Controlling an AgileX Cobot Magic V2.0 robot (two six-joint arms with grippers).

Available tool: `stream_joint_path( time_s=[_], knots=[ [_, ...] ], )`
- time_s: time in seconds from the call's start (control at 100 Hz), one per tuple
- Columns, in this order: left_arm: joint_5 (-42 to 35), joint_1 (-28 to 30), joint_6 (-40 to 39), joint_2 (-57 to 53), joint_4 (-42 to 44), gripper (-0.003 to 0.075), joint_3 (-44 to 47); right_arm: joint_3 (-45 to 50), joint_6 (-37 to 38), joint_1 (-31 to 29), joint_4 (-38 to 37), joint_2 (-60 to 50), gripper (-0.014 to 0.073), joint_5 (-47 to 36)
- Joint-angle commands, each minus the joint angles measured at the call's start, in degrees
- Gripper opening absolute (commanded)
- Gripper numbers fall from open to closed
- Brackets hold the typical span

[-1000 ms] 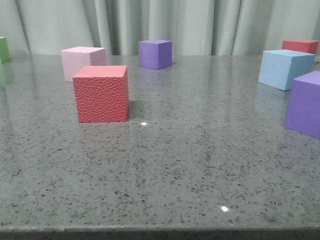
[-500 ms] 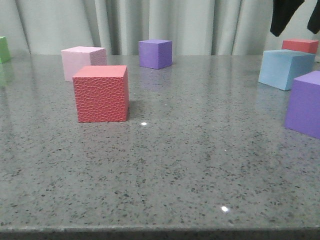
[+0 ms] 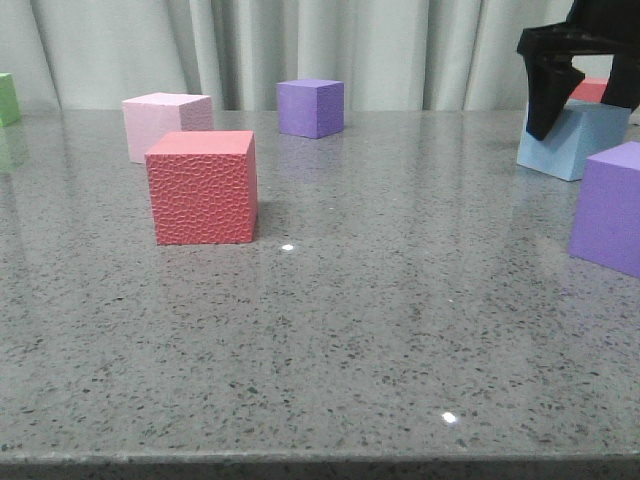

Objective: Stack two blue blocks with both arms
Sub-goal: 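Lower the right gripper onto the far light blue cube and grasp it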

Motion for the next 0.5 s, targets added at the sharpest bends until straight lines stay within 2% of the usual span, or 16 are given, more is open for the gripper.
stream_joint_path(
  time_s=[0.0, 0.23, 0.49],
  knots=[
    [-4.20, -0.22, -0.30, 0.52, -0.28, 0.0576, -2.04, -1.98, -0.66, -0.06, -0.16, -2.92, 0.0584, -1.85],
    [-4.20, -0.22, -0.30, 0.52, -0.28, 0.0576, -2.04, -1.98, -0.66, -0.06, -0.16, -2.92, 0.0357, -2.11],
    [-4.20, -0.22, -0.30, 0.52, -0.38, 0.0576, -2.04, -1.98, -0.66, -0.06, 0.05, -2.92, 0.0336, -2.64]
  ],
)
